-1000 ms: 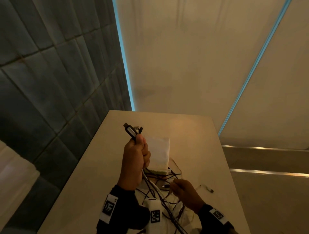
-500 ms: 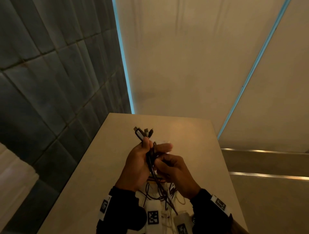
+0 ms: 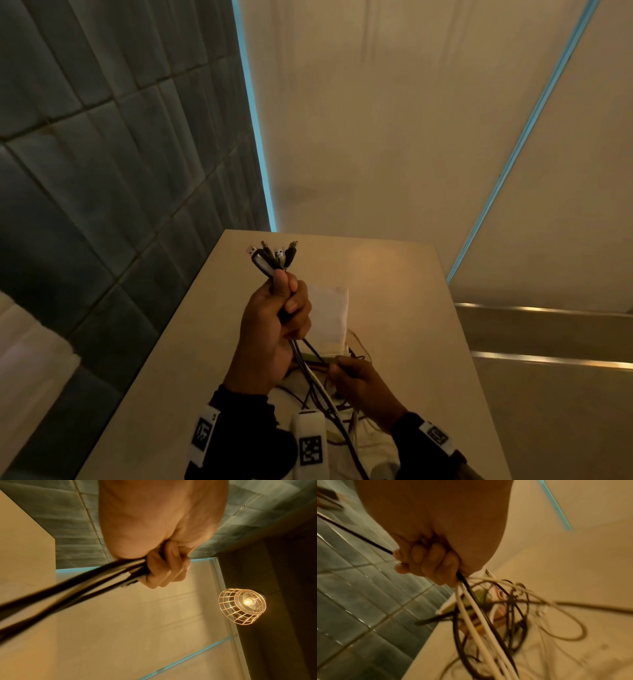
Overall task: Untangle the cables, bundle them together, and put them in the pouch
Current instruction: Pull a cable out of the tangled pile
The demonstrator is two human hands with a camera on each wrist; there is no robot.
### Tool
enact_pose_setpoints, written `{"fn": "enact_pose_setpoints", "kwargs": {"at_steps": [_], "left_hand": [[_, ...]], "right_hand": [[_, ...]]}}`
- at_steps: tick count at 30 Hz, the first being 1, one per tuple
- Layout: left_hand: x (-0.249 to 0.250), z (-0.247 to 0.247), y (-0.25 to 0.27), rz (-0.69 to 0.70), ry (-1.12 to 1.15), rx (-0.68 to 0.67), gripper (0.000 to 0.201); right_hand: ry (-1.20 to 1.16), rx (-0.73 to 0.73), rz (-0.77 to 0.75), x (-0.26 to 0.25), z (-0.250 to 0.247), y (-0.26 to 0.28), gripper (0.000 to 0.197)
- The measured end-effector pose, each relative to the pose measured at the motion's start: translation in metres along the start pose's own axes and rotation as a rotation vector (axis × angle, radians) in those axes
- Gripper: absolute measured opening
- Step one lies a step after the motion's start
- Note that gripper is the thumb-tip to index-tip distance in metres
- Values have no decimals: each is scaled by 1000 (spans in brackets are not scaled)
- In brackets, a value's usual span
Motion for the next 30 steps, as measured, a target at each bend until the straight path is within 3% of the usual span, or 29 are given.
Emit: {"fn": "enact_pose_setpoints", "kwargs": {"at_steps": [5, 14, 17, 21, 26, 30], "left_hand": [[12, -4, 3, 23, 51, -30, 32], [31, -18, 7, 88, -137, 242, 30], [29, -23, 7, 79, -250, 299, 36], [20, -27, 8, 47, -355, 335, 35], [10, -28, 8, 16, -441, 357, 37], [6, -20, 8, -46, -328, 266, 39]], "right_hand": [[78, -11, 130, 38, 5, 4, 40], [145, 105, 121, 64, -6, -2, 37], [106, 180, 84, 27, -8, -6, 27], [-123, 215, 17, -48, -6, -15, 21], [-291, 118, -164, -122, 8, -11, 23], [-281, 18, -173, -132, 20, -2, 16]]}}
Point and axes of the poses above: each hand's wrist, its own y-axis away from the middle knuckle, its own z-axis out of the palm, x = y × z, the point moved 5 cm from there along -y, towards the middle knuckle, and after that the axes turned 15 degrees about x, right-handed, at the moved point
